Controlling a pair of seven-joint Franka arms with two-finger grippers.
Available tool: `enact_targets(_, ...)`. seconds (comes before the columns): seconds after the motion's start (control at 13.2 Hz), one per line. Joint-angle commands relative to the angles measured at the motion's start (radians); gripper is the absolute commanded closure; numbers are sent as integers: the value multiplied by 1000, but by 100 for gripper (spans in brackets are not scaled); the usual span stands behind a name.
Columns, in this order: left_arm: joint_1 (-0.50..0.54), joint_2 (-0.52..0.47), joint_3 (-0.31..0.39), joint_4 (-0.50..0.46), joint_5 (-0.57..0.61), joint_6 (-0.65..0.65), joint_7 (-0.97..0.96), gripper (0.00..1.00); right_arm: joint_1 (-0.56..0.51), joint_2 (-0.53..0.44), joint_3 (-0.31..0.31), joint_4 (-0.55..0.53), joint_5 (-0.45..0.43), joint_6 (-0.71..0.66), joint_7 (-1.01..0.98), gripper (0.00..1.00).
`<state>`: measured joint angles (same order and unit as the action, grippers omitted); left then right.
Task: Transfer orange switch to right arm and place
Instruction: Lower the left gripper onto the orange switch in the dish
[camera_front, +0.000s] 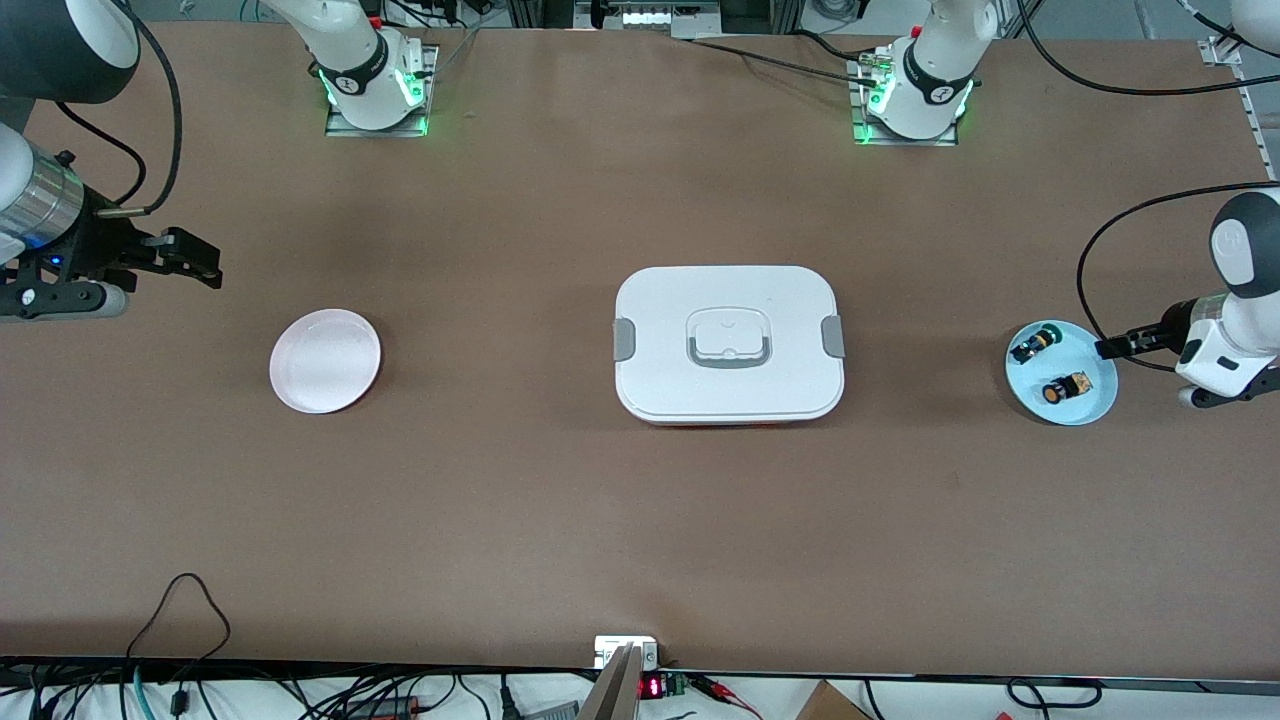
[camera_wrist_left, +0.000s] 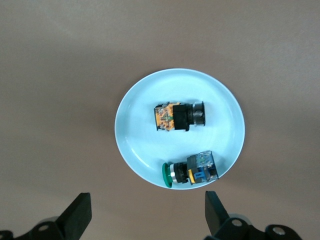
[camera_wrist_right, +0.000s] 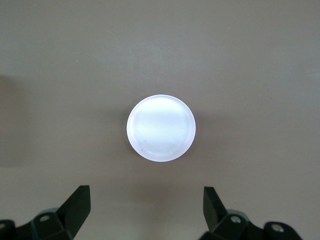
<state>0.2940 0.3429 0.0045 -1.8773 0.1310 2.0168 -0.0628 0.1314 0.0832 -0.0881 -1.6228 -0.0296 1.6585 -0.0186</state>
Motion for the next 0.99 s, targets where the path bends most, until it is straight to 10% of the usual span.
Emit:
enact_targets(0.0,-10,11,-3,-8,-14,23,-38,0,0,1,1,18,16,-20,-1,0)
enact_targets(0.91,-23,160,6,-11,-2,281,-124,0,4,7,4,18,16,-19,-3,0)
